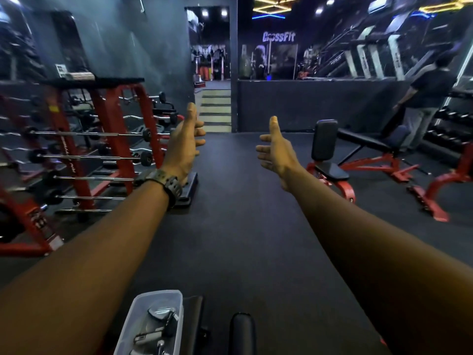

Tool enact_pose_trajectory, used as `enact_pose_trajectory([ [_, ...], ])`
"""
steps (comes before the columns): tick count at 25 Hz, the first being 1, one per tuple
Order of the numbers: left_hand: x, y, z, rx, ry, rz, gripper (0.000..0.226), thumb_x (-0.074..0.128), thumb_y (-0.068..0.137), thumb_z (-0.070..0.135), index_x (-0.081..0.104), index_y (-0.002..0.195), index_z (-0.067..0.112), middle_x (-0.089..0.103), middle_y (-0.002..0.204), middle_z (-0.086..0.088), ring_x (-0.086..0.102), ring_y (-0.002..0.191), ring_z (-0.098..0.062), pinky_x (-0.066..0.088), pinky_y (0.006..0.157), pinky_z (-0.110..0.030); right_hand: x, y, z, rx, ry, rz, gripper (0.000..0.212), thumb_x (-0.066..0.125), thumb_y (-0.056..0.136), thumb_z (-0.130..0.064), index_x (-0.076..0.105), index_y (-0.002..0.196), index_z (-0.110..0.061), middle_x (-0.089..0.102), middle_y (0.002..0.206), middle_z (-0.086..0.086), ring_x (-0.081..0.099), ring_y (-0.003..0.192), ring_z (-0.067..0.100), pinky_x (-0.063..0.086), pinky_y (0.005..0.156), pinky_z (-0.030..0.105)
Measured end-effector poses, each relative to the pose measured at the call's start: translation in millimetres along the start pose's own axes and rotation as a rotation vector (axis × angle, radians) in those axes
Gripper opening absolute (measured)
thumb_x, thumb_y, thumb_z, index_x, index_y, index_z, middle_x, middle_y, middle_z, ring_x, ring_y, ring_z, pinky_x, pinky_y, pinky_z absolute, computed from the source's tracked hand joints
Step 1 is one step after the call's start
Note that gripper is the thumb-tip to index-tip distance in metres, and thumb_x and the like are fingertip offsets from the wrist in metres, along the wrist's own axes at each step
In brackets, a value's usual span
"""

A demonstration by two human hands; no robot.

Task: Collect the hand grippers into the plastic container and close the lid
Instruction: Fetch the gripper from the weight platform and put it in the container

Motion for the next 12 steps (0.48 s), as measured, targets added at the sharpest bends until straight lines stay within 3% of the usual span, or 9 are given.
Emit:
enact_pose_trajectory([
  [7,-20.4,-32.2,-14.7,-0.092,0.019,0.054,0.076,0.024,0.099,0.068,0.061,0.129,0.010,0.062,0.115,-0.007,0.057,0.104,-0.022,0.042,0.089,-0.039,18.7,-25.8,9.2,0.026,0.002,-0.099,0.071,0.026,0.097,-0.067,0.058,0.128,-0.012,0.065,0.123,0.015,0.061,0.116,0.030,0.051,0.100,0.044],
  [12,-37.6,-33.3,-20.0,-0.080,0.031,0.068,0.077,0.024,0.099,0.066,0.061,0.130,0.006,0.060,0.113,-0.008,0.053,0.101,-0.022,0.042,0.082,-0.033,45.2,-24.2,14.4,0.029,-0.009,-0.147,0.074,0.025,0.096,-0.069,0.057,0.130,-0.012,0.065,0.122,0.014,0.062,0.114,0.029,0.051,0.097,0.042],
])
Point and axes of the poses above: each hand's wrist, its own y-axis towards the middle knuckle, its own x-axis out of the palm, z = x × y, the point moved 9 cm from there along y, towards the middle knuckle
